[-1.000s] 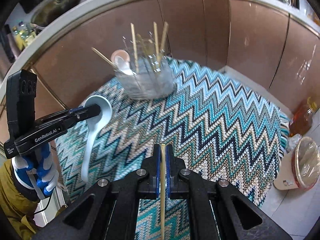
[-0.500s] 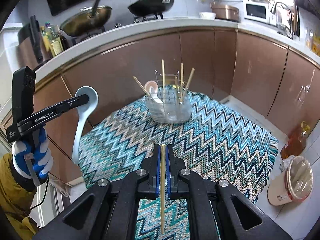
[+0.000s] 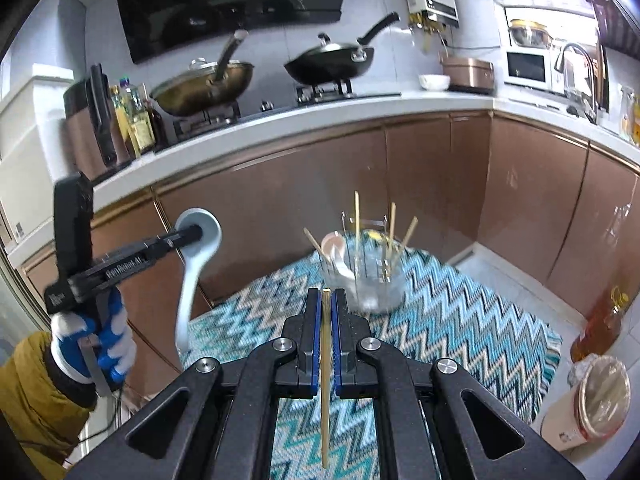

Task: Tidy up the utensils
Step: 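Carry the spoon and chopstick up over the clear holder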

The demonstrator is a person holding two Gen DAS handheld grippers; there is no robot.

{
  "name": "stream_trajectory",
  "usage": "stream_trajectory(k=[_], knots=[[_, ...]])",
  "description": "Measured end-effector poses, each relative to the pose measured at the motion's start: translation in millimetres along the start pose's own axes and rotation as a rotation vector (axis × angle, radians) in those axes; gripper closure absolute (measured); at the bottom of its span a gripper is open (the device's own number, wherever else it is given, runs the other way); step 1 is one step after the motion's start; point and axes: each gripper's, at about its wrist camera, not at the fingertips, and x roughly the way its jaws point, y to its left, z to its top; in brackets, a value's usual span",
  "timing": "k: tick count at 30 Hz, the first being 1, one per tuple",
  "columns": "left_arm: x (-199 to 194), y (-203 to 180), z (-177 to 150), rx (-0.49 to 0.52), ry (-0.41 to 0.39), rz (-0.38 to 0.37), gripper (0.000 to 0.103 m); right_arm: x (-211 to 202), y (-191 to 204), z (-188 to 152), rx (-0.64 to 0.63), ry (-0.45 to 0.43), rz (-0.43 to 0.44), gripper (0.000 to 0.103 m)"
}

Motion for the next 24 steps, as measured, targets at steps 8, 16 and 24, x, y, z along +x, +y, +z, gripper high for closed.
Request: stream_trajectory(k=[8, 16, 24], knots=[[26, 0, 34, -0.004, -0.064, 0.003, 0.096, 18, 0, 59, -0.020, -0.100, 0.043, 0.098], [79, 0, 78, -0.072, -0.195, 0.024, 0.096, 50, -15, 116, -0.026, -0.222, 0.059, 0.098], [159, -20, 74, -0.072, -0.292, 0.154, 0.096, 101, -54, 139, 0.004, -0.341, 0.078, 0.098]])
